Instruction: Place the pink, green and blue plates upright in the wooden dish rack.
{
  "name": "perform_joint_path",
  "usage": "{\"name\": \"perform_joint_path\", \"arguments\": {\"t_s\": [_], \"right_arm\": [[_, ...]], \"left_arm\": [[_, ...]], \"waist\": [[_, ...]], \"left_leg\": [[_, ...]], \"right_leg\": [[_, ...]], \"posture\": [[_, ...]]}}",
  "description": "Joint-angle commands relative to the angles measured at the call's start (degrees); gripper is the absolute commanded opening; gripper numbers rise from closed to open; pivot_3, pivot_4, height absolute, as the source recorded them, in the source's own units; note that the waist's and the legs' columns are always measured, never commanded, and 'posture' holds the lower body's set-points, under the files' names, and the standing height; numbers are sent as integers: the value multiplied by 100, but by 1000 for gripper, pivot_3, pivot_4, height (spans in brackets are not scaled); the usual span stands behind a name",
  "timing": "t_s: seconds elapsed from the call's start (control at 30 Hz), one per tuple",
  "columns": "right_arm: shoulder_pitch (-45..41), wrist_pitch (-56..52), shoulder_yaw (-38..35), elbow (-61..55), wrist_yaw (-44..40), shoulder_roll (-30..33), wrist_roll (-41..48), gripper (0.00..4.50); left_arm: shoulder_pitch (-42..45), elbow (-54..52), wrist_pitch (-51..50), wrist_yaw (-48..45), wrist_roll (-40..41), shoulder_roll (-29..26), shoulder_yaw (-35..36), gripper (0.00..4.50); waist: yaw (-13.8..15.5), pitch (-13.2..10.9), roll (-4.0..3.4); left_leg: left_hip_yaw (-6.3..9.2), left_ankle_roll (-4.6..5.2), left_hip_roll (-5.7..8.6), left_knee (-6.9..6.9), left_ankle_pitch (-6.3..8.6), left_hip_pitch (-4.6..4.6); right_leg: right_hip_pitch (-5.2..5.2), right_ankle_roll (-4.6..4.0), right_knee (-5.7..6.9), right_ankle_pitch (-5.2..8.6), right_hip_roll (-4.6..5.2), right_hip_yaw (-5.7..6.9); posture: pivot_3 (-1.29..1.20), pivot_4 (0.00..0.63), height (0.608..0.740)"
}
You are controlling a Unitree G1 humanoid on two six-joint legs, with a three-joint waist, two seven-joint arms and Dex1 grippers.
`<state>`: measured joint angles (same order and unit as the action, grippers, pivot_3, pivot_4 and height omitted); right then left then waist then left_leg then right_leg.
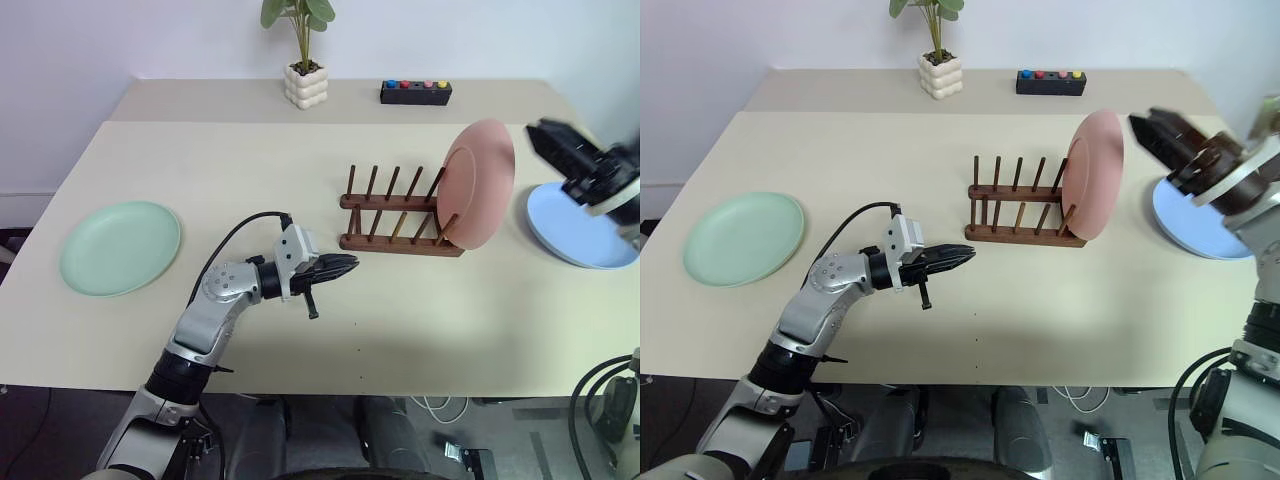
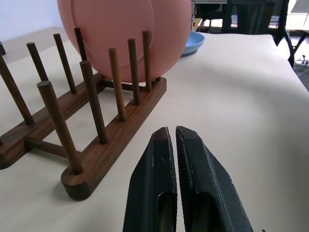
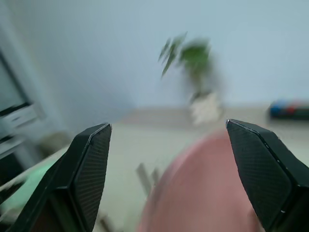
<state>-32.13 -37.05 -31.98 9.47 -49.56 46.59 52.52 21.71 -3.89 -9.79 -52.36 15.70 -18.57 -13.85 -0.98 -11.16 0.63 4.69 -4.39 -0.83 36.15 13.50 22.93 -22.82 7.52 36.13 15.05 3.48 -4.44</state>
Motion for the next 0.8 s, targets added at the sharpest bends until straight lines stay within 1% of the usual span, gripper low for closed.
{"name": "perform_joint_path", "arguments": {"t_s": [0.03, 0.17, 0.23, 0.37, 0.5, 0.6, 0.77, 0.8], "right_arm": [[-13, 229, -462, 92, 44, 369, -102, 3840], [342, 389, -590, 213, 33, 635, -411, 3840], [620, 604, -489, 259, -24, 731, -746, 3840], [972, 853, -377, 311, -160, 775, -1112, 3840], [1383, 1373, 120, 572, -219, 895, -1962, 3840], [1571, 1563, 370, 451, -434, 880, -2180, 3840], [1967, 1501, 376, -110, -921, 864, -2017, 3840], [2198, 1422, 304, -330, -1140, 901, -1923, 3840]], "left_arm": [[-15, -199, 9, -9, 78, -32, 78, 174], [-7, -165, 27, -1, 79, -47, 99, 174], [0, -156, 28, -4, 89, -53, 104, 174], [4, -147, 21, -18, 87, -64, 95, 174], [-8, -159, -3, -38, 97, -89, 99, 174], [-45, -171, 10, 29, 41, -145, 141, 174], [-144, -362, -206, 336, 372, -340, 829, 174], [-180, -404, -315, 434, 517, -472, 1166, 174]], "waist": [[4, 0, 0], [20, 0, 0], [9, 1, -1], [-23, 3, -6], [-18, 4, -10], [-15, 4, -10], [-27, 3, -12], [-20, 2, -10]], "left_leg": [[0, 0, 0, 0, 0, 0], [-1, 0, 0, 0, 0, 2], [-1, 0, 0, 1, 0, 1], [-6, 0, 0, 0, 0, -5], [-8, 0, 0, -1, 0, -9], [-9, 0, 0, 1, 0, -9], [-9, 0, -1, -2, 0, -11], [-9, 0, -1, -2, 0, -12]], "right_leg": [[0, 0, 0, 0, 0, 0], [0, 0, -1, 0, 1, 0], [0, -1, -1, 0, 1, 0], [2, -1, 1, 1, 0, -5], [3, 0, 2, 0, 0, -7], [3, 0, 1, 0, 1, -8], [1, 2, 4, 0, -1, -8], [3, 1, 4, 0, -1, -8]], "posture": [[0, 150, 730], [0, 150, 730], [0, 150, 730], [0, 150, 730], [0, 150, 730], [0, 150, 730], [0, 150, 730], [0, 150, 730]]}}
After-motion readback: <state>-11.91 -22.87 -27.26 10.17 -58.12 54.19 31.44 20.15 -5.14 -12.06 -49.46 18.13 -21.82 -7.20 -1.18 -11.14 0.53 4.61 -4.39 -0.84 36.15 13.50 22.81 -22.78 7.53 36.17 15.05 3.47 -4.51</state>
